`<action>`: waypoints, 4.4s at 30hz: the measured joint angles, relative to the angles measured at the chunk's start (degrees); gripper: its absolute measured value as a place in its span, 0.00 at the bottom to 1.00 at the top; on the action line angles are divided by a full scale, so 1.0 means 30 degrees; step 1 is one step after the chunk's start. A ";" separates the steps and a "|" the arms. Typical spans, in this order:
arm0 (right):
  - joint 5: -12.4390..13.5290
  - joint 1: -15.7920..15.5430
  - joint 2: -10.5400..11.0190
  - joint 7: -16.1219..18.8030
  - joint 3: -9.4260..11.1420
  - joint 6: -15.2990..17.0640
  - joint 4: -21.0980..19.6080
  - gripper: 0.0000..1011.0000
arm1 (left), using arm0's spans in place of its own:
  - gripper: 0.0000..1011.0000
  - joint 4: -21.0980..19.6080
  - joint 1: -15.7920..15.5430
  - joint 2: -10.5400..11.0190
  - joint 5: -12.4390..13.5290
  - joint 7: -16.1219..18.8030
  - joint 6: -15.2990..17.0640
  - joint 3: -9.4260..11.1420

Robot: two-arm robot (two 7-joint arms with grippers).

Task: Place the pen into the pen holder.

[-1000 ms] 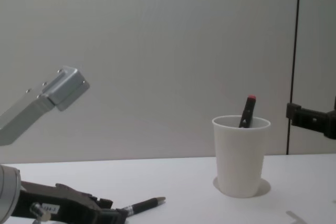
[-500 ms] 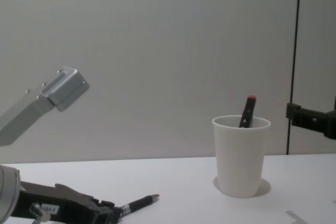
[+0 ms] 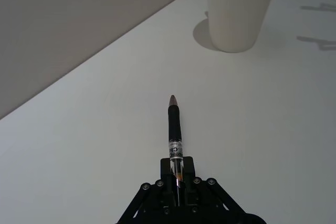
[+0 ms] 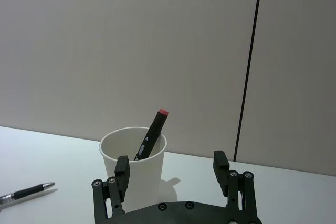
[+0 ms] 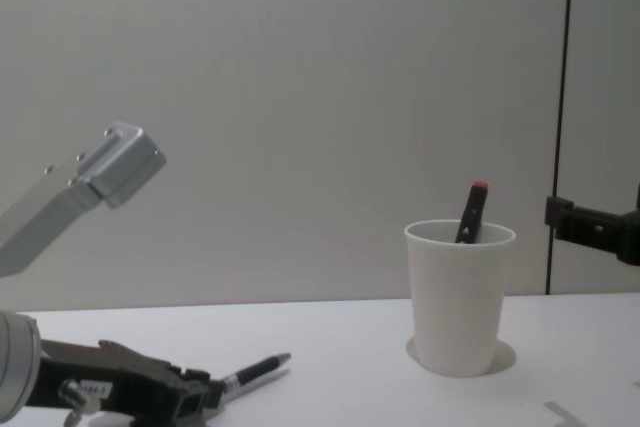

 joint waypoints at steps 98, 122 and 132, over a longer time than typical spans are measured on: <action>0.0001 -0.0001 -0.0001 -0.0001 0.0000 0.0000 -0.0001 0.99 | 0.13 -0.2546 -0.1041 -0.2624 -0.3897 -0.1694 -0.6012 0.0426; 0.1306 -0.0342 0.0352 0.1363 0.0207 -0.0156 -0.0369 0.99 | 0.13 -0.2460 -0.1087 -0.2742 -0.3812 -0.2113 -0.5799 0.0673; 0.3450 -0.1214 0.0964 0.2722 0.0506 -0.0314 -0.1178 0.99 | 0.13 -0.2452 -0.1092 -0.2759 -0.3792 -0.2147 -0.5779 0.0695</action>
